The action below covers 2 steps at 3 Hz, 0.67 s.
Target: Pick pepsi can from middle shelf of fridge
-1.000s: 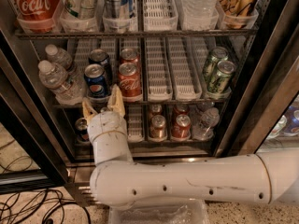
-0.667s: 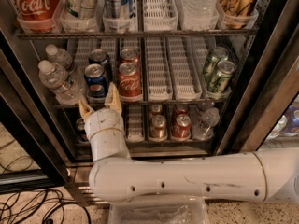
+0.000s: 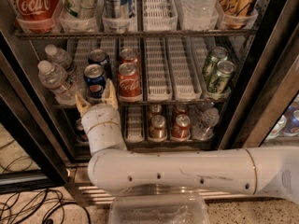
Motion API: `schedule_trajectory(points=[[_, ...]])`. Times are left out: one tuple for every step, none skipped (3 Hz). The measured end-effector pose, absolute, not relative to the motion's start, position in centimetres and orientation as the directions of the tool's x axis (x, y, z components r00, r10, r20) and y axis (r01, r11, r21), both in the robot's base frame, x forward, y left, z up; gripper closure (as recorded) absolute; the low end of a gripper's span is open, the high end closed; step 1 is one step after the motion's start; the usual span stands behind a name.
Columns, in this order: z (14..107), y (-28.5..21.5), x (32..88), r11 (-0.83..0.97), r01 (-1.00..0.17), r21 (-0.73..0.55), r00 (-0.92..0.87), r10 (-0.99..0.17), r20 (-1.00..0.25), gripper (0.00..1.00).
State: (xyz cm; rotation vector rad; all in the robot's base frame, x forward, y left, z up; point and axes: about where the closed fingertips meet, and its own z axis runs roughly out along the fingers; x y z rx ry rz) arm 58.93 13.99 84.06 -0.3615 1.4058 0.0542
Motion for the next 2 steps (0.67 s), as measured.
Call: schedule_trajectory(points=[[84.14, 13.72, 59.55, 0.948, -0.237, -0.211, 0.172, -0.173, -0.97, 0.35], [84.16, 13.47, 60.15, 0.951, -0.228, -0.207, 0.169, -0.171, -0.971, 0.34]])
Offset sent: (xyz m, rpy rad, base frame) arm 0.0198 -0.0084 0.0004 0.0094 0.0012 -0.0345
